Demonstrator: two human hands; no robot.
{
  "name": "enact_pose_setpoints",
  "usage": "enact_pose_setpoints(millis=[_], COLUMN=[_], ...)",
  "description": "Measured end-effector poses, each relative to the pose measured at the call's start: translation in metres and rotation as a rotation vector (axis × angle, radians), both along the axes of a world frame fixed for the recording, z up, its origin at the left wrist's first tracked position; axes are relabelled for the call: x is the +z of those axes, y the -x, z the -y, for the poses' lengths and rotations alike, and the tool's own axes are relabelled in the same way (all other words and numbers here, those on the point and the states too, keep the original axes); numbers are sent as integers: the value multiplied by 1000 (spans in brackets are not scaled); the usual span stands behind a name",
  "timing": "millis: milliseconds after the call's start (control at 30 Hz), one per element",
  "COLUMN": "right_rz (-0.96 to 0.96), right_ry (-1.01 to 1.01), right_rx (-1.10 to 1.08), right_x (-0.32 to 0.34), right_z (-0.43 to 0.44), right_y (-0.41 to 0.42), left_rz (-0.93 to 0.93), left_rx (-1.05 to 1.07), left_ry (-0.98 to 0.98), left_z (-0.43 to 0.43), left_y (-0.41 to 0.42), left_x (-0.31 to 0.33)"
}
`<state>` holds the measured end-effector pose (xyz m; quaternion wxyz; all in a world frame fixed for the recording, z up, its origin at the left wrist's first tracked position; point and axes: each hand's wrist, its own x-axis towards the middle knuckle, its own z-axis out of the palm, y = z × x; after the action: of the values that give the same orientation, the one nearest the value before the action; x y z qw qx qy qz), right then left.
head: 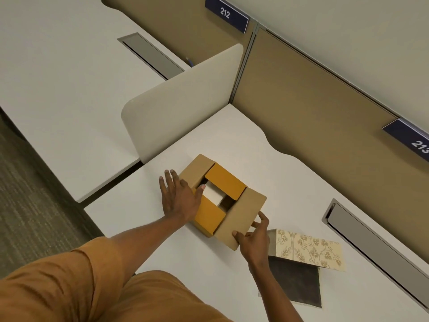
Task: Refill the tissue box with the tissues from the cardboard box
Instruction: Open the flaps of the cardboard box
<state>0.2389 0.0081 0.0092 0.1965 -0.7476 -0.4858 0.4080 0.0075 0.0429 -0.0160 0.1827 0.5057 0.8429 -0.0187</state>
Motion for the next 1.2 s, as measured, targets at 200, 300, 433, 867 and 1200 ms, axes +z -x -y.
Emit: enact_pose_setpoints(millis=[200,300,433,867,1200], right_rz=[111,173,281,618,501], right_ry=[75,90,79,-140,-179], right_rx=[102,183,282,789,659], right_x=[-4,-2,-2,4,18], right_z=[-4,-5,-5,-37,-64], right_y=[4,5,5,-3,1], left_rz=[37,117,239,193,-130], left_rx=[22,62,105,-252,-505], left_ry=[131,138,110,213,210], left_z=[-14,-18,-23,-2,33], left_y=[-15,-17,-14,19,21], left_x=[8,13,20,17,-9])
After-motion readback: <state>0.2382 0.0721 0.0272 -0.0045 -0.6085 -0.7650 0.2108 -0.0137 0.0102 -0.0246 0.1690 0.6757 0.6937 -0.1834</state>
